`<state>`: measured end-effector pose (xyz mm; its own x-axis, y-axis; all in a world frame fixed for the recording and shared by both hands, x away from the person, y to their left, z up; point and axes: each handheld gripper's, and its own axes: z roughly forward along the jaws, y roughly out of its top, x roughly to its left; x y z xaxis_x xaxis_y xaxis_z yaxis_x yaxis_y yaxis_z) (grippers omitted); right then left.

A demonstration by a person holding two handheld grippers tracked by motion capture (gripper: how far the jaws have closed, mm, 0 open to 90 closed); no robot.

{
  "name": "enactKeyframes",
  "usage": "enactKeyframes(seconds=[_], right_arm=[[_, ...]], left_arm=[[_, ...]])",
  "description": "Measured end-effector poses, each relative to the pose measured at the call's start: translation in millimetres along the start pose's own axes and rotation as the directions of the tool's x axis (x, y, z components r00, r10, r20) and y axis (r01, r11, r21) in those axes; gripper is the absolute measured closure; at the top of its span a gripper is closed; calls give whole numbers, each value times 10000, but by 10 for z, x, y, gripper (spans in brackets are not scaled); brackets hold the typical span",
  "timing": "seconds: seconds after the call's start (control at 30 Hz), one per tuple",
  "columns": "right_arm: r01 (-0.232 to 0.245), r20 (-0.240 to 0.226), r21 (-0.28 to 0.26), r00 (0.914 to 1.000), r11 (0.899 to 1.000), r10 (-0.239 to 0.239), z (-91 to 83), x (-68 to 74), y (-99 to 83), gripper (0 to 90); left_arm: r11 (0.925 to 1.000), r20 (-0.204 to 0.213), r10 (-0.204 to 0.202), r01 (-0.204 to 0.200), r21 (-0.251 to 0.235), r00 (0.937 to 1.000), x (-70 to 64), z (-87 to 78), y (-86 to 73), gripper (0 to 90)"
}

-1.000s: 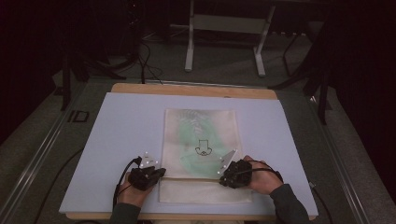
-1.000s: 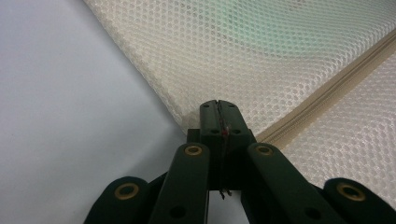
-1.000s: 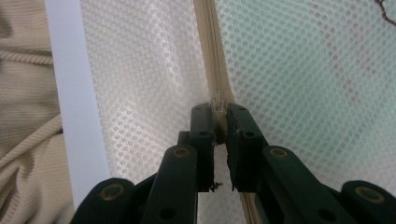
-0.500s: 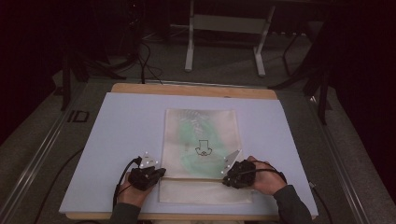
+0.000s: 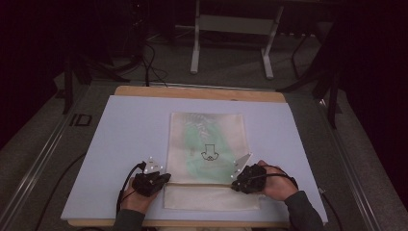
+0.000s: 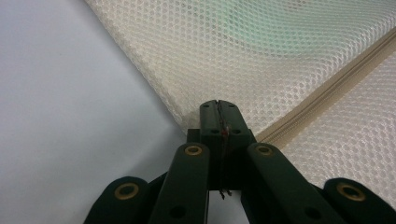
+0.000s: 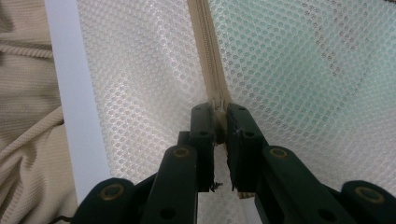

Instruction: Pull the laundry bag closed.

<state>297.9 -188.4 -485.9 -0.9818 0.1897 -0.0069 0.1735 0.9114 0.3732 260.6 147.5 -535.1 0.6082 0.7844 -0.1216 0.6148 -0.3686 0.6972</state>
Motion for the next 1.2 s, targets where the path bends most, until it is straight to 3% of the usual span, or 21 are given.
enactKeyframes(seconds=[0.43,1.2], right_arm=[[-142,84,112,9999,9998,141,-23,4,-62,822],[-387,51,-202,9992,9990,388,-43,-7,-160,821]], left_arm=[[10000,-14,9,-9,-2,10000,-3,0,0,894],[10000,-29,10,-10,23,10000,-3,-1,1,894]])
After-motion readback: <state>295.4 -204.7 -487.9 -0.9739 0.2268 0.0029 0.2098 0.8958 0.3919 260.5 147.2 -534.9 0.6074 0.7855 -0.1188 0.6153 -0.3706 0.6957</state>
